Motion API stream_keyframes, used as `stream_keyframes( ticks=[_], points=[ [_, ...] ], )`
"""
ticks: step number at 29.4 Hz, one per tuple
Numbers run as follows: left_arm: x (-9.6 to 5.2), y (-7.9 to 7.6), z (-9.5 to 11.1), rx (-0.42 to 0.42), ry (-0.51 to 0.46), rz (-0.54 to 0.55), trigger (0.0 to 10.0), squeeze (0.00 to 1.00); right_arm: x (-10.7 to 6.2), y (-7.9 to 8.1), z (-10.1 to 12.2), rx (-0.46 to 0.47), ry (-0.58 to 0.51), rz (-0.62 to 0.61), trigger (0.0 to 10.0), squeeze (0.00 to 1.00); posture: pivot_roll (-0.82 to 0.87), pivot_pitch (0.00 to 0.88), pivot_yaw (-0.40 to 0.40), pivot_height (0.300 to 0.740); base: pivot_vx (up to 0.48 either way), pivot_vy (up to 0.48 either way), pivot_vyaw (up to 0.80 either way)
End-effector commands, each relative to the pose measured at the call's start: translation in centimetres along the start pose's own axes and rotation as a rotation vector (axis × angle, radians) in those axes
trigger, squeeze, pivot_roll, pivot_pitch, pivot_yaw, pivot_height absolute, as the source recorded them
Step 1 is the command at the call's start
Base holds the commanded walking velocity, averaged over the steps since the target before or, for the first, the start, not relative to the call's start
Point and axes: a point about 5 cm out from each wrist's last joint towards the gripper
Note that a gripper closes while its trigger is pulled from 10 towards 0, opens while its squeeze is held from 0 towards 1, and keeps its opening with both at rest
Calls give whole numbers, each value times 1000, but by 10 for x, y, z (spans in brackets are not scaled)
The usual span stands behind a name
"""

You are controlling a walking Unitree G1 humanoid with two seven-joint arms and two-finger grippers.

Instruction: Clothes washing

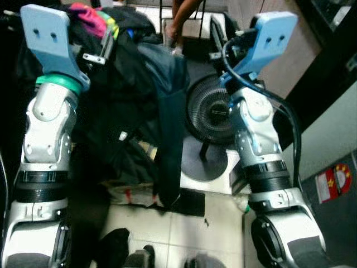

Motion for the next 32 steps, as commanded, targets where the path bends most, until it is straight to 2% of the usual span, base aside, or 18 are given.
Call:
stream_keyframes(
  ticks=[1, 4, 25, 26, 29, 32],
  points=[
    [-1, -1, 0, 13, 1, -4, 10000, 0, -1, -1, -1, -1, 5, -3, 10000, 0, 128, 66, 27, 740, 465, 0, 556],
    [-1, 0, 0, 12, 2, -1, 10000, 0, -1, -2, -2, -15, 11, -10, 10000, 0, 128, 66, 27, 740, 446, 0, 719],
    [-2, -1, 0, 19, 1, -10, 10000, 0, -1, -1, -1, 8, 5, -6, 10000, 0, 128, 71, 28, 740, 0, 0, 0],
    [-3, -5, -3, 30, 29, -66, 10000, 0, 0, 6, 3, 18, -17, 44, 10000, 0, 128, 77, 29, 740, 0, 0, 0],
    [-5, -10, -6, 28, 56, -125, 10000, 0, 1, 14, 8, 23, -37, 92, 10000, 0, 128, 77, 29, 740, 0, 0, 0],
    [-6, -12, -7, 30, 59, -146, 10000, 0, 1, 16, 9, 23, -40, 108, 10000, 0, 128, 77, 29, 740, 0, 0, 0]
  ],
)
Point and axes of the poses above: a point about 5 cm out from each wrist's last joint towards the gripper, its own x axis pointing out of the wrist towards the gripper, its own z axis along the axis of the wrist's last joint, y = z × x, and after that the axes turned 4 degrees about x, right-handed
